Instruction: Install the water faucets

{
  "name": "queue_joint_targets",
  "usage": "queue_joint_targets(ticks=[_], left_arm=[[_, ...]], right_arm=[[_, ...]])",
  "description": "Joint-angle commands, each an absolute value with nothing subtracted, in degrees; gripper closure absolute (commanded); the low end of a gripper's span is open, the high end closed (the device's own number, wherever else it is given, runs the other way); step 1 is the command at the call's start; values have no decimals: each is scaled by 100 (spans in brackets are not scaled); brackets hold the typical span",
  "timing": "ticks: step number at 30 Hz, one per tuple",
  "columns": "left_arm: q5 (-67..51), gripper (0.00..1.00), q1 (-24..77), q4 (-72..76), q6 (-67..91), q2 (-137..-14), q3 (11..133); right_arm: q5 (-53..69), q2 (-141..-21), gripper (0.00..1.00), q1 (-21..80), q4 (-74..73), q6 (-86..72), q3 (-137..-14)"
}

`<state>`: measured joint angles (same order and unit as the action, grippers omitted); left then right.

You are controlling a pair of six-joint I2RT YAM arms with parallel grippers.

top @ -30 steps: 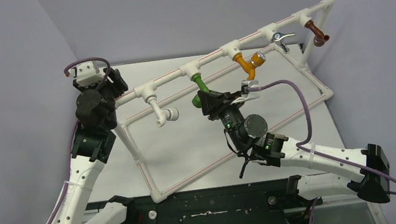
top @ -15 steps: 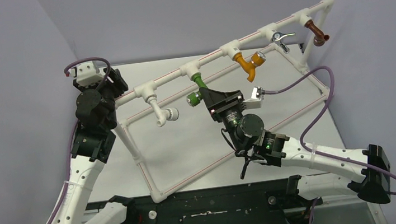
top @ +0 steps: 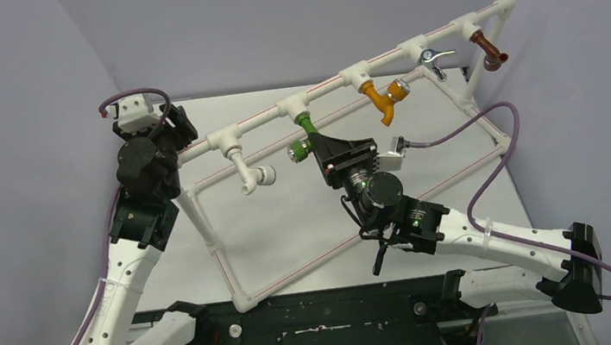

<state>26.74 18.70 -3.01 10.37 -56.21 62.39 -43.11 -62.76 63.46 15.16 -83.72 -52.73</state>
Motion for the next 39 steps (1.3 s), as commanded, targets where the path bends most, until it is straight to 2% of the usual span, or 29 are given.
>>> queue_joint_targets(ticks=[1,6,10,12,16,19,20,25,32,35,39], left_arm=[[2441,42,1916,-1718,890,-5764,5900],[2440,42,1916,-1714,888,-5762,5906],[2438,42,1916,-1722,889,-5773,5898],[2443,42,1916,-1706,886,-5779,5904],[2438,42,1916,-1709,895,-5789,5902],[2435,42,1916,-1708,888,-5783,5897],[2427,42,1916,-1714,892,-5791,5905],[2434,42,1916,-1715,888,-5794,5903],[2442,42,1916,-1716,888,-5792,5904],[2434,42,1916,-1715,885,-5799,5902],[2438,42,1916,-1715,888,-5797,5898]], right_arm=[[-4984,-6058,100,6214,2473,-8972,-5843],[-4975,-6100,99,6213,2296,-8962,-5875],[-4954,-6063,88,6208,2247,-8864,-5836],[-4936,-6056,76,6211,2186,-8823,-5839],[-4849,-6064,44,6207,1968,-8790,-5920],[-4726,-6060,28,6207,1920,-8704,-5911],[-4706,-6052,26,6208,1908,-8697,-5888],[-4683,-5898,20,6213,1775,-8527,-5748],[-4646,-5631,17,6214,1295,-7765,-5736],[-4547,-5505,17,6213,1333,-7092,-5713],[-4211,-5349,17,6210,1855,-5314,-5587]])
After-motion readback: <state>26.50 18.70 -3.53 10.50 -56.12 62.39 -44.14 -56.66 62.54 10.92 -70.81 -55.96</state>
